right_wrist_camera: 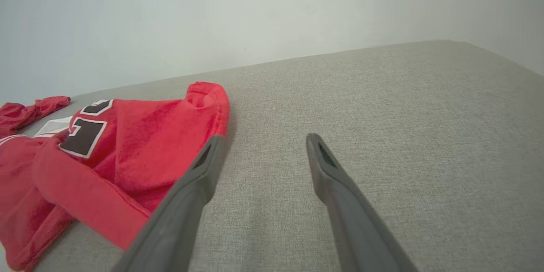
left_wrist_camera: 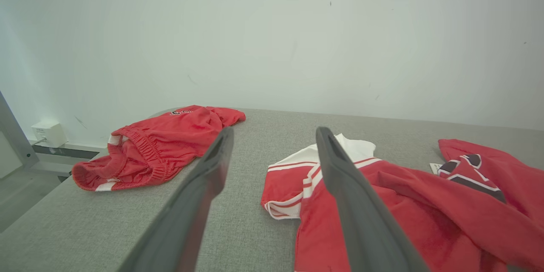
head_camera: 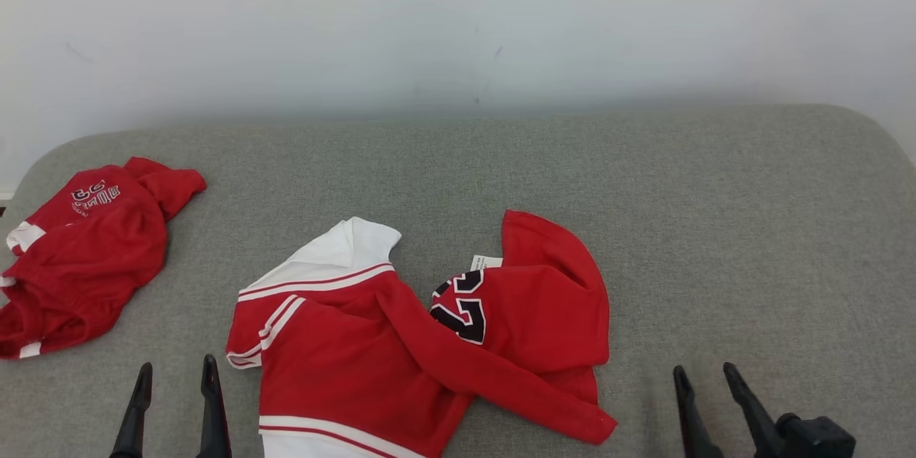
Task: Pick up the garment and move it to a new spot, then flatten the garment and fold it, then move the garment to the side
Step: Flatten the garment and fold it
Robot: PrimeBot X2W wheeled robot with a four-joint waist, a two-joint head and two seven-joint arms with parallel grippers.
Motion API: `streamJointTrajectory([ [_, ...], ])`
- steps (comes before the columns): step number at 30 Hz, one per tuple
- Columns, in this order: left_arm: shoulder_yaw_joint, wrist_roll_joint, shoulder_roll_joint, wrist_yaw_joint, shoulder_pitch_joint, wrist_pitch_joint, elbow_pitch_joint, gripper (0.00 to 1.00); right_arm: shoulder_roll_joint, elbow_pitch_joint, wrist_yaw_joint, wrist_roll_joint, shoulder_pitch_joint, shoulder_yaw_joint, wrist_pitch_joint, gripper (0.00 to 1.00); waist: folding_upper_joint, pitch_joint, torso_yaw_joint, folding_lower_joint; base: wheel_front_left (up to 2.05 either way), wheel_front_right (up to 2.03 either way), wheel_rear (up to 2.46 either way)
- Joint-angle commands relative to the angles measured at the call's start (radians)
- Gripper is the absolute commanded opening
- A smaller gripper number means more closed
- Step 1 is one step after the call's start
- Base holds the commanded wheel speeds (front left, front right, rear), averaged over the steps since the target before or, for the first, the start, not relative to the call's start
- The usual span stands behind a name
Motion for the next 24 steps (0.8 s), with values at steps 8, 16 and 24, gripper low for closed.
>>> streamJointTrajectory([
  [8,-0.018,0.023,-0.012,-0.017,-0.016,-0.003,0.006,1.0,-0.027,0.07,-0.002,0.026,-0.019,0.17,0.0,1.0,0.0,0.011,0.04,0.0,0.0,0.0,0.0],
  [16,-0.042,0.029,-0.015,-0.026,-0.036,-0.003,0.008,1.0,-0.03,0.222,-0.002,0.065,-0.073,0.269,0.0,1.0,0.0,0.031,0.083,0.0,0.0,0.0,0.0],
  [24,-0.035,0.025,-0.017,-0.033,-0.043,-0.003,0.009,1.0,-0.024,0.301,-0.002,0.103,-0.13,0.298,0.0,0.0,0.0,0.043,0.092,0.0,0.0,0.0,0.0],
])
